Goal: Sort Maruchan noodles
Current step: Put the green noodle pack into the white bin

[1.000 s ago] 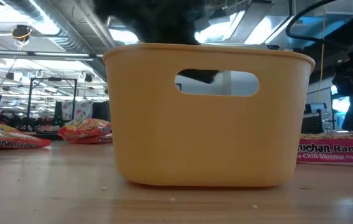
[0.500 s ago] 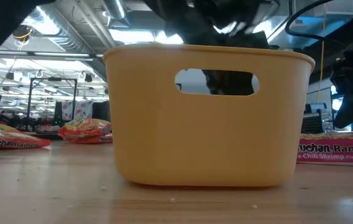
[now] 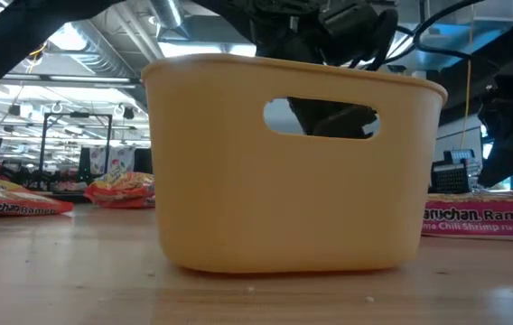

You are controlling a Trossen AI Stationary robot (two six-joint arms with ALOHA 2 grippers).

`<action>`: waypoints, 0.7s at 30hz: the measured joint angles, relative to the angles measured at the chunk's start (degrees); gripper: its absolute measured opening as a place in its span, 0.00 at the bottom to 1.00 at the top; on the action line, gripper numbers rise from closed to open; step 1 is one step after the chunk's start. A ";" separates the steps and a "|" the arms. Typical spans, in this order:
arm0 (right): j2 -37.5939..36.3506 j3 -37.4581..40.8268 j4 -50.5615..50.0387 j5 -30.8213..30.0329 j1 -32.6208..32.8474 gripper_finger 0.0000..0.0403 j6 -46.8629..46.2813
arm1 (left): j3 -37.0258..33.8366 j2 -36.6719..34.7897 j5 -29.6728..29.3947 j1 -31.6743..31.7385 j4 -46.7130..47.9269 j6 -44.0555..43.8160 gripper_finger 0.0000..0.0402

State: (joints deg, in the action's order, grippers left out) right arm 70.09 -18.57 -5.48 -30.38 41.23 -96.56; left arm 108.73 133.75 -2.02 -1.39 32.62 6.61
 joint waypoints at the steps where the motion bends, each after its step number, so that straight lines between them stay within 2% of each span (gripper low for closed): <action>1: 1.15 0.00 0.97 -0.10 0.00 0.85 -0.55 | 0.00 0.00 0.17 -0.03 -0.02 0.00 0.47; 8: 6.94 -0.17 5.86 -3.33 0.07 0.85 -1.97 | 0.03 1.48 1.64 -0.26 -0.89 0.11 0.47; 15: 7.79 0.08 8.70 -7.73 0.09 0.85 0.85 | -0.02 1.57 1.66 -0.28 -1.11 0.17 0.47; 21: 7.85 0.17 11.86 -14.30 -0.02 0.85 4.06 | -0.11 1.57 1.63 -0.33 -2.04 0.17 0.47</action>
State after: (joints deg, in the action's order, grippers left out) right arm 77.94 -18.39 6.38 -44.68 41.21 -92.50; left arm 108.62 135.33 -0.39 -1.72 30.58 6.79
